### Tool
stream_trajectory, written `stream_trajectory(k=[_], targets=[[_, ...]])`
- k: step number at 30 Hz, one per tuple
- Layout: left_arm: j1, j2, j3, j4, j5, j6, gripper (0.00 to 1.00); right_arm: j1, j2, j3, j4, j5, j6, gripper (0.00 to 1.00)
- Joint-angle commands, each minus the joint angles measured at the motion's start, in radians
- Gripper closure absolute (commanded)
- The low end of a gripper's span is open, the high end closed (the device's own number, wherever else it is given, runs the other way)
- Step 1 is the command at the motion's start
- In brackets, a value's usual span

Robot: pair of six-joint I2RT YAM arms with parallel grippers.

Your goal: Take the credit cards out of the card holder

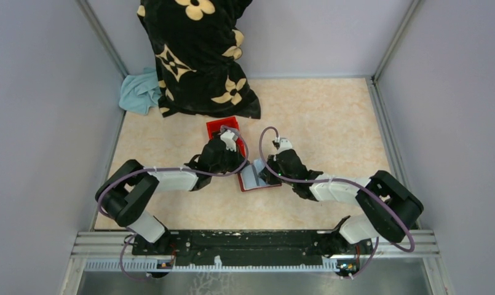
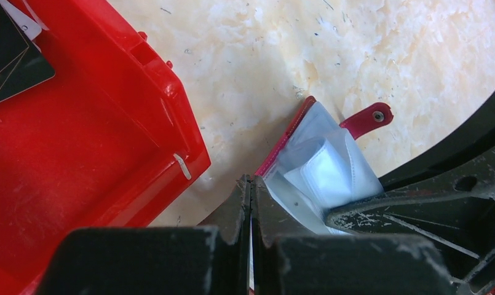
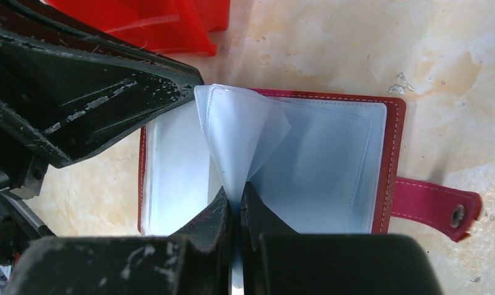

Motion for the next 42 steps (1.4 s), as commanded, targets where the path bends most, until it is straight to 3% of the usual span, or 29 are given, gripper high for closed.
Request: stream_trajectory(k=[1,17,24,30,42], targets=[[-0.004,0.032,0.049,-0.047,0.003,-0.011,1.0,-0.006,-0.014,0.001,0.068,-0.01,0.003,1.0],[-0.004,0.071,0.069,-0.035,0.105,-0.045,1.0,-0.01,0.057,0.028,0.105,-0.035,0.016,1.0],[-0.004,0.037,0.047,-0.004,0.096,-0.028,1.0,-0.021,0.099,0.054,0.112,-0.012,0.01,1.0],[-0.004,0.048,0.054,0.004,0.122,-0.023,0.93,-0.031,0.108,0.067,0.119,-0.017,0.005,1.0],[-0.004,0.061,0.081,-0.055,0.1,-0.021,0.95,-0.032,0.137,0.079,0.129,-0.029,0.001,1.0]])
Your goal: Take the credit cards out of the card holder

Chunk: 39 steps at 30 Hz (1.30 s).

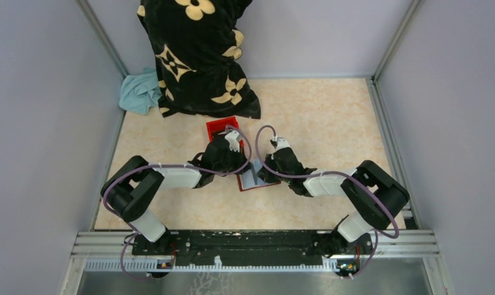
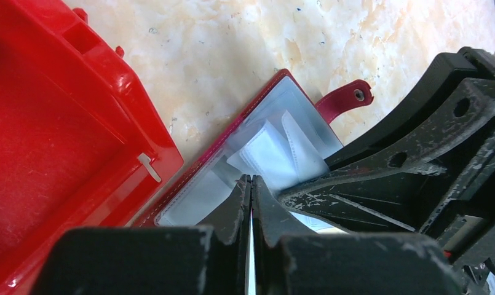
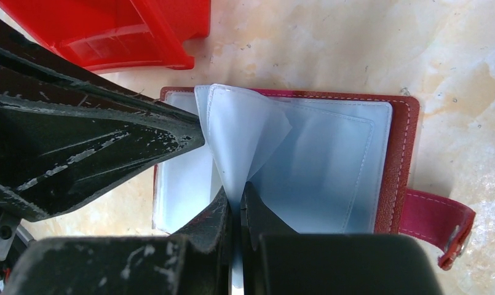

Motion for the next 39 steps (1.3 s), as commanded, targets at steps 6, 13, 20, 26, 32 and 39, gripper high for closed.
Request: stream_trajectory(k=[6,13,20,26,32,39], targets=[[-0.004,0.026,0.037,-0.002,0.02,0.002,0.95,-0.006,0.028,0.064,0.069,0.001,-0.003,1.0],[-0.004,0.028,0.034,0.016,0.038,0.004,0.92,-0.006,0.002,0.066,0.065,-0.036,-0.01,0.98],[-0.004,0.035,0.037,0.011,0.026,0.011,0.92,-0.006,-0.005,0.047,0.083,-0.045,-0.011,0.98],[-0.003,0.032,0.084,-0.097,0.0,0.023,0.83,-0.009,-0.013,0.059,0.06,-0.011,-0.02,0.98],[-0.003,0.057,0.112,-0.15,-0.024,0.023,0.54,-0.036,-0.005,0.07,0.059,-0.01,-0.016,0.98],[-0.001,0.113,0.163,-0.226,-0.051,0.017,0.82,-0.041,-0.014,0.081,0.066,-0.035,-0.019,0.97]])
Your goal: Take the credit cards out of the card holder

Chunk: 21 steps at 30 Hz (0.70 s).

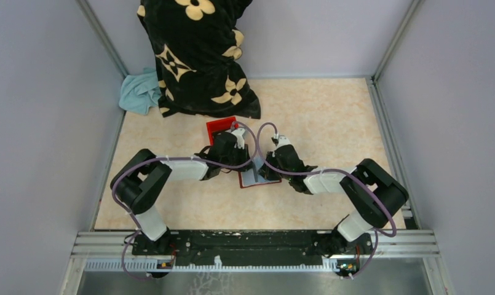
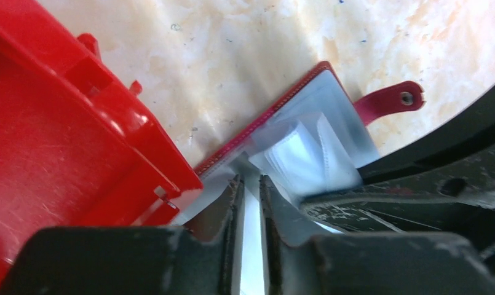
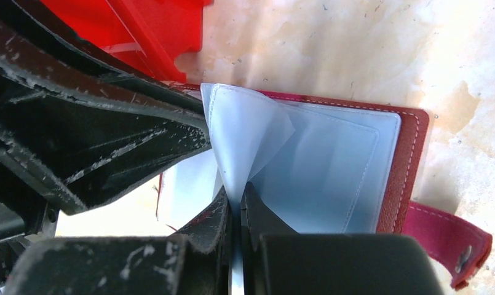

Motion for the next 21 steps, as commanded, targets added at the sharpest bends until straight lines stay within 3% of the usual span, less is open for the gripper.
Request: stream_trajectory(k=[1,3,11,21], targets=[[-0.001,0.039,0.041,-0.064,-0.017,0.009,0.88,-0.007,-0.036,0.058,0.07,-0.023,-0.011,0.96],[-0.001,0.047,0.044,-0.066,-0.012,0.009,1.0,-0.006,-0.039,0.053,0.085,-0.037,-0.008,0.93],[-0.001,0.065,0.049,-0.059,0.006,0.001,1.0,-0.006,-0.115,0.013,0.101,-0.076,-0.019,0.56],[-0.001,0.049,0.036,-0.013,0.084,-0.011,1.0,-0.014,-0.3,-0.003,-0.073,0.061,-0.079,0.54]])
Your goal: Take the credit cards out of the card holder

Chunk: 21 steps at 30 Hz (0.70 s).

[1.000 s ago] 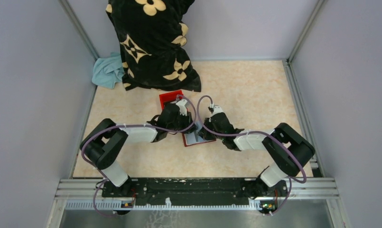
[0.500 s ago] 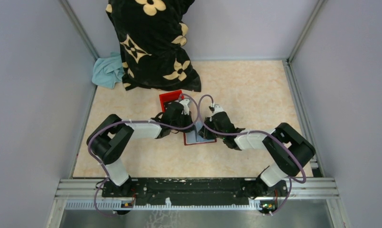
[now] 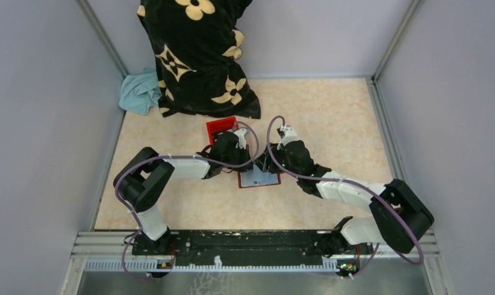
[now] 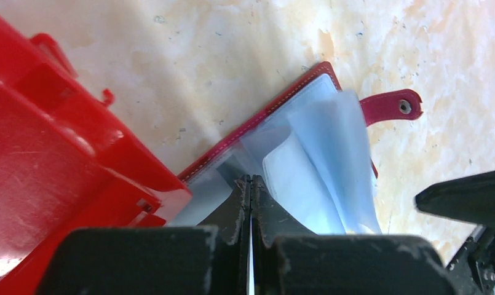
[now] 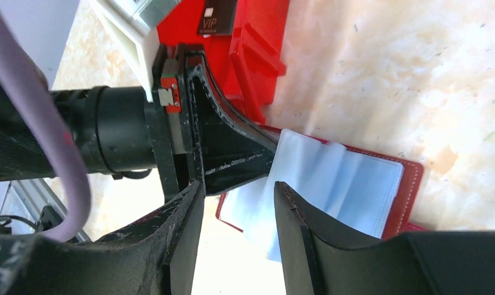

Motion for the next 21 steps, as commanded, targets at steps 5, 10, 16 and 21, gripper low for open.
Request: stream_trajectory(k=[5,10,16,21], targets=[[-0.002,-0.005,-0.026,0.086,0.147,-0.014,1.0,-0.05,-0.125,-0.033,-0.068,0.08,-0.037,0.54],[-0.008,-0.024,-0.052,0.167,0.217,-0.017,0.99,-0.061,-0.173,-0.048,-0.096,0.093,-0.043,0.54],[-0.046,0.015,-0.038,0.204,0.239,-0.03,0.96,-0.066,-0.203,-0.053,-0.119,0.117,-0.044,0.79],[-0.09,0.046,-0.002,0.176,0.195,-0.011,0.95,-0.067,-0.198,-0.049,-0.114,0.1,-0.046,1.0]])
